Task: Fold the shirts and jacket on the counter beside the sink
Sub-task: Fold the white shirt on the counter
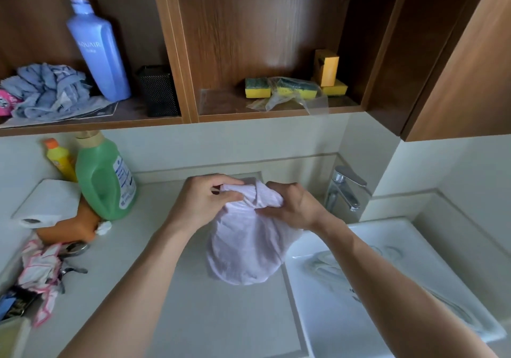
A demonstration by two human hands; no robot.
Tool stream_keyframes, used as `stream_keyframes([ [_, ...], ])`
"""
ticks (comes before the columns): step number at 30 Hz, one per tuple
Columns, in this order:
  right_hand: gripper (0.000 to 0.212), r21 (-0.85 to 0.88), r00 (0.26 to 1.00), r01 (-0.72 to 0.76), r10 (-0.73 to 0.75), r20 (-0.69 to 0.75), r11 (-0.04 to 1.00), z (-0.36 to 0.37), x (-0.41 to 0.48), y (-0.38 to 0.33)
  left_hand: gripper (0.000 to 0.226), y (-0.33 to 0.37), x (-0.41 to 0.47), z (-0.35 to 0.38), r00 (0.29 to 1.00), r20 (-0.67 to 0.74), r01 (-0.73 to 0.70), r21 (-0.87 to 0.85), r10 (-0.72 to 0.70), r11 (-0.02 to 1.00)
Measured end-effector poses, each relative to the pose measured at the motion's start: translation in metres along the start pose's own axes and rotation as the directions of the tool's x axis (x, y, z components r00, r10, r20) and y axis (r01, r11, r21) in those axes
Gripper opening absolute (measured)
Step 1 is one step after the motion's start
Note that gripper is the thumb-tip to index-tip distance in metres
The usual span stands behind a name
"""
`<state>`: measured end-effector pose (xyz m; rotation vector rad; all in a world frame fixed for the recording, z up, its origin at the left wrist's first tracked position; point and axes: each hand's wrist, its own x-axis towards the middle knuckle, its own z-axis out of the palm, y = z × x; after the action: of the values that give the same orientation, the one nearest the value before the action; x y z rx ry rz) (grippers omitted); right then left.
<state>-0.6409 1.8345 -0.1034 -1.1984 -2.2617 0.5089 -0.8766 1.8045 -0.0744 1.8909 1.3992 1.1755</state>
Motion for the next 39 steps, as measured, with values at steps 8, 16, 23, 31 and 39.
stream_keyframes([
  [8, 0.028, 0.139, 0.975, -0.046, 0.075, -0.211, 0.989, -0.049, -0.105, -0.058, 0.119, 0.031, -0.042, 0.018, 0.764, 0.642, 0.019, -0.128, 0.068, 0.992],
  [16, 0.04, 0.268, 0.756, -0.348, 0.438, -0.487, 0.899, -0.091, -0.292, -0.084, 0.055, 0.06, -0.109, 0.121, 0.409, 0.911, 0.331, -0.201, 0.052, 0.922],
  [23, 0.02, 0.519, 0.313, -0.549, 0.737, -0.599, 0.655, -0.11, -0.454, -0.072, 0.047, 0.115, -0.163, 0.228, 0.465, 0.883, 0.608, -0.369, 0.061, 0.703],
  [31, 0.028, 0.632, 0.137, -0.568, 0.818, -0.559, 0.527, -0.087, -0.608, 0.003, 0.076, 0.18, -0.237, 0.362, 0.059, 0.995, 0.794, 0.006, -0.086, 0.608],
  [39, 0.04, 0.799, -0.09, -0.542, 0.927, -0.363, 0.26, -0.039, -0.691, 0.059, 0.053, 0.172, -0.284, 0.472, 0.413, 0.848, 0.712, -0.075, -0.331, 0.698],
])
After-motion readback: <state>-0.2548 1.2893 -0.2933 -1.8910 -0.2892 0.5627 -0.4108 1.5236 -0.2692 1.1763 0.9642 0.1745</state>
